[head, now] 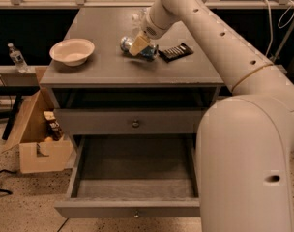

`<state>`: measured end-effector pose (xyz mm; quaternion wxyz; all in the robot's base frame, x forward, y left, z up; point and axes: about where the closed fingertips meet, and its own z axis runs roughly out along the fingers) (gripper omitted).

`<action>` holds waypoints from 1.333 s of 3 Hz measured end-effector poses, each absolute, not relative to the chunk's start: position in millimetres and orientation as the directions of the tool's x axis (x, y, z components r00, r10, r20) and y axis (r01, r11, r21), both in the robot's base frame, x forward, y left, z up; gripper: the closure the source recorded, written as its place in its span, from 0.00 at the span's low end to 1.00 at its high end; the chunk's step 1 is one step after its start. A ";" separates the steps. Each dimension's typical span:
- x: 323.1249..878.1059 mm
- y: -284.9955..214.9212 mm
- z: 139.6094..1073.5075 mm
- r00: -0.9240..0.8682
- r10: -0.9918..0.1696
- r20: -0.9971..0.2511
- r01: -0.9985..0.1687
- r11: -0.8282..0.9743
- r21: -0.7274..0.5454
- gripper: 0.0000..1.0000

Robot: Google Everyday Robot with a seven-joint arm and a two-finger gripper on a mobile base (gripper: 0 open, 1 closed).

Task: Pick redbull can from middle drawer and place on counter

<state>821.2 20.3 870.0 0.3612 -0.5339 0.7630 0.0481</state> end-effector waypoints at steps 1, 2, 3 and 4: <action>840.5 21.2 875.0 -0.183 -0.765 -0.617 -0.833 0.454 -0.316 0.00; 846.8 14.1 890.0 -0.180 -0.756 -0.630 -0.814 0.474 -0.336 0.00; 839.5 -22.2 931.8 -0.190 -0.721 -0.666 -0.749 0.545 -0.376 0.00; 793.7 -79.6 967.5 -0.204 -0.660 -0.723 -0.664 0.636 -0.393 0.00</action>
Offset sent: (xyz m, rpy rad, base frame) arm 0.0344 -0.0215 0.0504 0.0402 -0.0925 -0.0806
